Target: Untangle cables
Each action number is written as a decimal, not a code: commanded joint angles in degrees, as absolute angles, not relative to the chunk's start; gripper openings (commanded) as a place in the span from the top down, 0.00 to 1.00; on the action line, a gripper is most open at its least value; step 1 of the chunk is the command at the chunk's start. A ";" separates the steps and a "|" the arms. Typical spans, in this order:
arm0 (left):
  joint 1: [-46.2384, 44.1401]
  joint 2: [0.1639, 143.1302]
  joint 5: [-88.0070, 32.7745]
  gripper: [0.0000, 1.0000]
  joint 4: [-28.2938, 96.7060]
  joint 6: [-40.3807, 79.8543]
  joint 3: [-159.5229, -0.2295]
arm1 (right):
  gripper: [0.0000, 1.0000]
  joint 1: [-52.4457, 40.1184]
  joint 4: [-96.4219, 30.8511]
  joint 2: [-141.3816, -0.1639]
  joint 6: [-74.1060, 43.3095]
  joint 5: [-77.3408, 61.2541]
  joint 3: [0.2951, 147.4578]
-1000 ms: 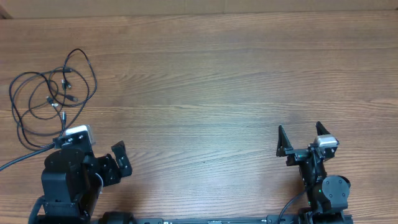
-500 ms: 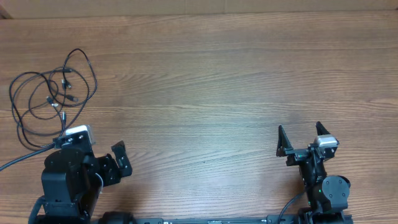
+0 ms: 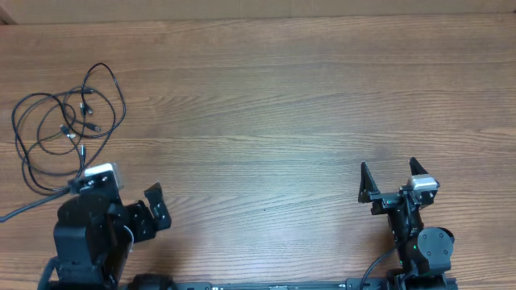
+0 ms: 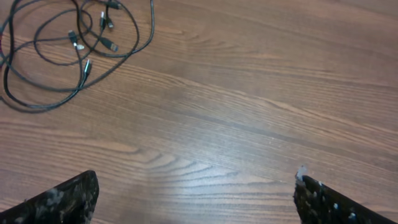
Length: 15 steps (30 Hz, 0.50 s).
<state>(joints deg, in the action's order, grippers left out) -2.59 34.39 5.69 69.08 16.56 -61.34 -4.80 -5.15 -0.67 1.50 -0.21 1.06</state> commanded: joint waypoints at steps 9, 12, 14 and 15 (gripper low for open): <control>-2.17 11.46 8.95 0.00 41.60 16.29 -30.92 | 0.00 -4.38 -4.84 -0.16 1.78 -0.51 0.45; -2.17 5.89 8.75 0.00 30.24 16.27 -21.34 | 0.00 -4.38 -4.84 -0.16 1.78 -0.51 0.45; -2.17 3.51 8.47 0.00 24.60 16.23 -17.12 | 0.00 -4.38 -4.84 -0.16 1.78 -0.54 0.45; -2.17 2.39 8.34 0.00 21.78 16.23 -15.03 | 0.00 -4.38 -4.84 -0.16 1.78 -0.54 0.45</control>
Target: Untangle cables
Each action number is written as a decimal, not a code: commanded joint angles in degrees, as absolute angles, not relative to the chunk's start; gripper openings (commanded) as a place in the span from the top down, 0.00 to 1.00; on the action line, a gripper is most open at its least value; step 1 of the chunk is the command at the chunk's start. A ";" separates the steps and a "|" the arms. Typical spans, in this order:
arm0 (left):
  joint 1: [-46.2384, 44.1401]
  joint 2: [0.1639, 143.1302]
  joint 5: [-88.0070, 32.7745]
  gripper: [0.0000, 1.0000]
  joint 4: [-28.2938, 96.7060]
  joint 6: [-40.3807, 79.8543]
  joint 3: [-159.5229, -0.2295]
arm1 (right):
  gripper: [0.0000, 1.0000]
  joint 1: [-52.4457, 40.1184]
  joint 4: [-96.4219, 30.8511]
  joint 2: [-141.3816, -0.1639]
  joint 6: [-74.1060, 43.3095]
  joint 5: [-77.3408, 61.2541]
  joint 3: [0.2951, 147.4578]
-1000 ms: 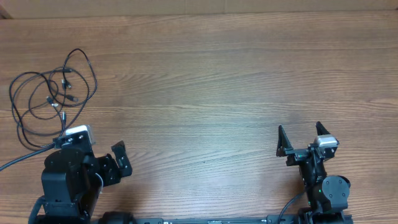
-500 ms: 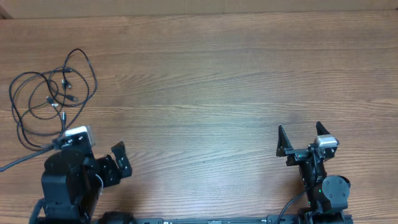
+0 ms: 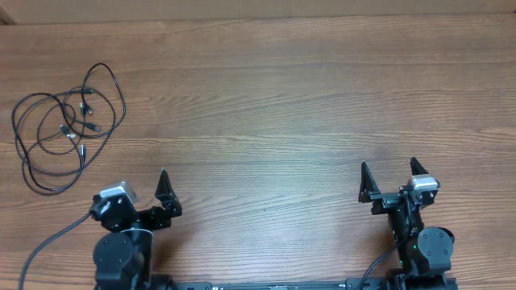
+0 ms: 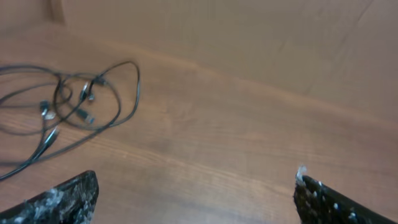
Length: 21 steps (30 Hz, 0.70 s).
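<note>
A tangle of thin black cables (image 3: 64, 129) with several small plugs lies in loose loops at the far left of the wooden table (image 3: 274, 105). In the left wrist view the cables (image 4: 68, 106) show blurred, ahead and to the left. My left gripper (image 3: 141, 196) is open and empty at the front edge, below and right of the tangle and apart from it. Its fingertips (image 4: 65, 198) stand wide apart. My right gripper (image 3: 389, 177) is open and empty at the front right, far from the cables.
A tan wall (image 4: 249, 37) runs behind the table's far edge. The left arm's own black lead (image 3: 48, 242) trails off the front left corner. Both arm bases sit along the front edge.
My left arm has moved right and turned from facing the tangle's lower loop to facing straight ahead. Its wrist camera now looks higher and sees the back wall. The right arm is unchanged.
</note>
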<state>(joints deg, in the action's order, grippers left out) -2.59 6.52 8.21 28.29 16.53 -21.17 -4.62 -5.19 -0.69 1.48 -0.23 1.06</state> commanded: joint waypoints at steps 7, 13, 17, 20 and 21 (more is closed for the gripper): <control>-2.17 0.16 1.91 0.00 2.42 5.78 -3.66 | 0.00 -4.38 -4.84 -0.16 1.78 -0.51 0.45; -2.22 0.16 -6.11 0.00 -0.62 -5.76 -0.25 | 0.00 -4.38 -4.84 -0.16 1.78 -0.54 0.45; -2.22 0.16 -6.87 0.00 4.01 -5.76 -0.27 | 0.00 -4.38 -4.84 -0.16 1.78 -0.51 0.45; -2.22 0.16 -6.94 0.00 3.77 -5.76 -0.27 | 0.00 -4.38 -4.84 -0.16 1.78 -0.54 0.45; -2.22 0.16 -6.94 0.00 3.84 -5.76 -0.27 | 0.00 -4.38 -4.84 -0.16 1.78 -0.54 0.45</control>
